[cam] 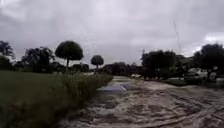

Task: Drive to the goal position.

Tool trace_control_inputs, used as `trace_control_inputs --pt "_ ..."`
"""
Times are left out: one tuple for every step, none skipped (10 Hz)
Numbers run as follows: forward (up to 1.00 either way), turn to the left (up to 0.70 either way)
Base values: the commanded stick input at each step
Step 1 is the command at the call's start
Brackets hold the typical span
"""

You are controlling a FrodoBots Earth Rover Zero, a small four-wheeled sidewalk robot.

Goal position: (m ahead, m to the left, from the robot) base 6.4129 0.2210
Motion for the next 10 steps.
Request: trace_control_inputs --pt "0.50 0.00" --pt "0.50 0.00" --pt "0.50 0.00" --pt "0.50 0.00" --pt "0.50 0.00" --pt "0.50 0.00" --pt "0.50 0.00" --pt "0.50 0.00" --pt "0.50 0.00" --pt "0.50 0.00"
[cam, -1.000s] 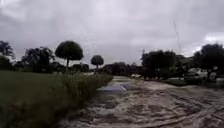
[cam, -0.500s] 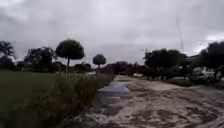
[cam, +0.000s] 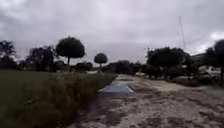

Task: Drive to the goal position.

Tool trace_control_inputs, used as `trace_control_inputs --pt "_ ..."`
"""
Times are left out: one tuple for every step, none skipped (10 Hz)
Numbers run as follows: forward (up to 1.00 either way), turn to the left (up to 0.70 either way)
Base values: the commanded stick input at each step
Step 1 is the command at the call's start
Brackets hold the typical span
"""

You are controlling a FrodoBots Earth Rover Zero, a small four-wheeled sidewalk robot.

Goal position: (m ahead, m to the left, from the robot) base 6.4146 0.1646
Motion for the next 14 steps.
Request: trace_control_inputs --pt "0.50 0.00" --pt "0.50 0.00" --pt "0.50 0.00" --pt "0.50 0.00" --pt "0.50 0.00" --pt "0.50 0.00" --pt "0.50 0.00" --pt "0.50 0.00" --pt "0.50 0.00" --pt "0.50 0.00" --pt "0.50 0.00" --pt "0.50 0.00" --pt "0.50 -0.36" --pt "0.50 -0.50"
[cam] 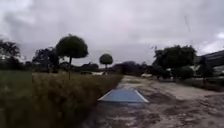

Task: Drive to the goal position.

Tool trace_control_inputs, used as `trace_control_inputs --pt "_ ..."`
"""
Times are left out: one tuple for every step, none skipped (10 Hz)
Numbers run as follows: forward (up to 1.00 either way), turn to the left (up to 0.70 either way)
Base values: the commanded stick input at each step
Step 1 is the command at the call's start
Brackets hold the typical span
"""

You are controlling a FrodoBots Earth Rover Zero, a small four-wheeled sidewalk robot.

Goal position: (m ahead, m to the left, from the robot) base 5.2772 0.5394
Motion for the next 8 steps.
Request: trace_control_inputs --pt "0.50 -0.34" --pt "0.50 0.00" --pt "0.50 0.00" --pt "0.50 0.00" --pt "0.50 0.00" --pt "0.50 0.00" --pt "0.50 0.00" --pt "0.50 0.00"
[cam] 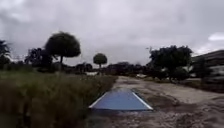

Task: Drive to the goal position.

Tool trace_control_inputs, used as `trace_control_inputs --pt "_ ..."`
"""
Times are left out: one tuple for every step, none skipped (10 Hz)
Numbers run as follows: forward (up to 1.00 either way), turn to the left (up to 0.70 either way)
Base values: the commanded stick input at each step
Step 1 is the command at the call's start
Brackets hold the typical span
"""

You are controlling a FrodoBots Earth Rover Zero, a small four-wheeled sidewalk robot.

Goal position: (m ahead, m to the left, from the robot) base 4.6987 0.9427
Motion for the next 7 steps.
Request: trace_control_inputs --pt "0.50 0.00" --pt "0.50 0.00" --pt "0.50 0.00" --pt "0.50 0.00" --pt "0.50 0.00" --pt "0.50 0.00" --pt "0.50 0.00"
